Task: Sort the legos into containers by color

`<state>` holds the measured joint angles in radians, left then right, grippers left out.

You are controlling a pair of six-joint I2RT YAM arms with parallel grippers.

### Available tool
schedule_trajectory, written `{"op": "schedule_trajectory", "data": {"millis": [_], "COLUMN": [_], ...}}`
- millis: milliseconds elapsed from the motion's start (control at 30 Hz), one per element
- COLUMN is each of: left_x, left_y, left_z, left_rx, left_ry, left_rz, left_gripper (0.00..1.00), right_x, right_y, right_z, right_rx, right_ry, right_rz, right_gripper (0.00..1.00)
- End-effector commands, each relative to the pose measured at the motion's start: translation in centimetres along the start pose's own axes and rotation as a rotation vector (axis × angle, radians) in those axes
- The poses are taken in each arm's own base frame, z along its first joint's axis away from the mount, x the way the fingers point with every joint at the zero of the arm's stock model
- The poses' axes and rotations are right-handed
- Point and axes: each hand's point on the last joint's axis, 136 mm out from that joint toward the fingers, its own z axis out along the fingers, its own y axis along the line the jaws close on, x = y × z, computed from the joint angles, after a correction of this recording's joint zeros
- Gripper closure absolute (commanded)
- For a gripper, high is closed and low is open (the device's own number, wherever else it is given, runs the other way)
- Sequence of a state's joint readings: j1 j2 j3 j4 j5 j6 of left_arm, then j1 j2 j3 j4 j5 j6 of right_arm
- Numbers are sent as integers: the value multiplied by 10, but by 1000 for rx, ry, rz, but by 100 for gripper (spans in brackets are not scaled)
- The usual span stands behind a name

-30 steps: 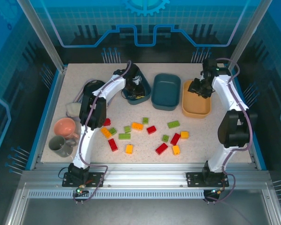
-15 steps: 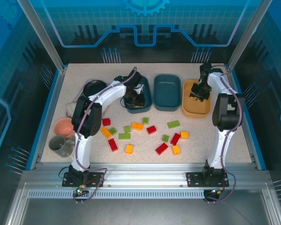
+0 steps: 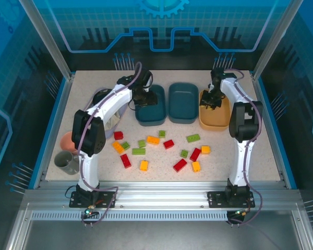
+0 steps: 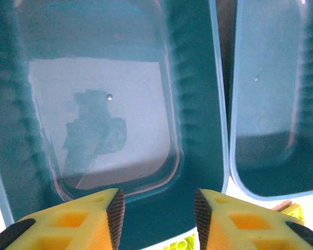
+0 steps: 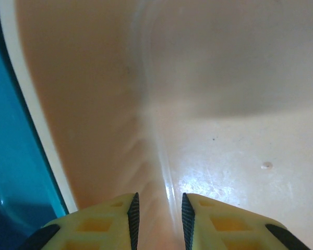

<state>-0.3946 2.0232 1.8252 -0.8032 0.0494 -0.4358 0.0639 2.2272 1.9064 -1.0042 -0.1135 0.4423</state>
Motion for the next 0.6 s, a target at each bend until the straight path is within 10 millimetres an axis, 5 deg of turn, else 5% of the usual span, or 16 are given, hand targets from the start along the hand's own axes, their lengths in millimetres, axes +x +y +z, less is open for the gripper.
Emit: {"op": "schedule_trajectory", "data": {"millis": [0,233,433,567], "left_x": [-12,5,24,41], "left_y": [-5,-13,-26,-30], "left_z": [-40,-61,-89,-110], "left_rx": [40,122,194,265], "left_ry": [-86,-94,-111,-135], "left_rz": [-50,-94,-87,-121], "left_gripper": [50,40,31,26], "right_x": [10,7,4,27], "right_y": [27,39,36,33], "right_z": [-5,-17,-80,-119], "right_rx": [-60,-49,-9,-1], "right_ry": [22,-13,-180,-254], "right_rz": [5,8,-48,-69], "right_gripper": [70,70,62,57]}}
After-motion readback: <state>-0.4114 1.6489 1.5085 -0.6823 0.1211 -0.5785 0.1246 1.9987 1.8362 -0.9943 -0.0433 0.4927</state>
